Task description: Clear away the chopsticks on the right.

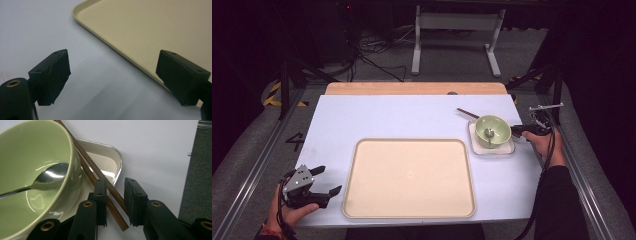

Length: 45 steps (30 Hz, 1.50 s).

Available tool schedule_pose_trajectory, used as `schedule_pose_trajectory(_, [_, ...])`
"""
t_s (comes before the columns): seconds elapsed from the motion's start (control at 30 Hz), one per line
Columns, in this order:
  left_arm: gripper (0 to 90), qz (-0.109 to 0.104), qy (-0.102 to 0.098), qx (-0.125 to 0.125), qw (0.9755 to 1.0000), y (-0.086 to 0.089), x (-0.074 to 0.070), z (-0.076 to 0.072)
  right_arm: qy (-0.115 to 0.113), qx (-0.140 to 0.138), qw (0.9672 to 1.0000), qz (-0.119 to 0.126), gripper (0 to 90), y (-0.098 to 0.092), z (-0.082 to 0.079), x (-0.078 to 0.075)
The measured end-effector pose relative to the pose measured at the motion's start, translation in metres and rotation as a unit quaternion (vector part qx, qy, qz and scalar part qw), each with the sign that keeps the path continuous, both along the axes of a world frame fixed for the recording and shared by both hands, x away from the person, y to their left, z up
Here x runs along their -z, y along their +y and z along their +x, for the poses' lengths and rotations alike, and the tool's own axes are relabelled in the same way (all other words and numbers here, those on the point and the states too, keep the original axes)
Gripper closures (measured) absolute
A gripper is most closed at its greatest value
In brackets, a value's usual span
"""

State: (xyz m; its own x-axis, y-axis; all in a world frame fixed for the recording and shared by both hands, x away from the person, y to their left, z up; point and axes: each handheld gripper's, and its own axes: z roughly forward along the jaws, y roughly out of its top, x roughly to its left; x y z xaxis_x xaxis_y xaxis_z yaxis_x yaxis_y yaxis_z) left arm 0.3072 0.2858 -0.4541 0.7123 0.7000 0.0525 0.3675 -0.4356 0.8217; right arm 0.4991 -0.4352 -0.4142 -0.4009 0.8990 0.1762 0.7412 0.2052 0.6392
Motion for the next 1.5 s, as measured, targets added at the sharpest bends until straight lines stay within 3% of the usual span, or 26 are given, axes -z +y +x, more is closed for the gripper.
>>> schedule_pose_trajectory(0.27, [13.0,0.002,0.003,0.003,1.0,-0.001,0.001,0.001,-0.016,0.012,0.9997,-0.009,72.5,-0.002,-0.001,-0.005])
schedule_pose_trajectory(0.63, [12.9,0.004,0.006,0.005,1.0,-0.001,0.001,0.002,-0.001,0.001,0.9997,-0.023,74.3,0.005,0.006,0.002])
schedule_pose_trajectory(0.87, [12.9,0.006,0.009,0.006,0.9999,-0.001,0.002,0.002,-0.003,-0.009,0.9996,-0.027,84.6,0.01,0.008,0.002])
schedule_pose_trajectory(0.97, [12.9,0.007,0.009,0.006,0.9999,-0.001,0.002,0.002,-0.006,-0.006,0.9996,-0.029,85.0,0.01,0.007,0.002])
schedule_pose_trajectory(1.5, [13.0,0.01,0.007,0.007,0.9999,-0.003,0.002,0.001,-0.074,0.015,0.997,-0.014,85.3,0.004,-0.012,-0.022])
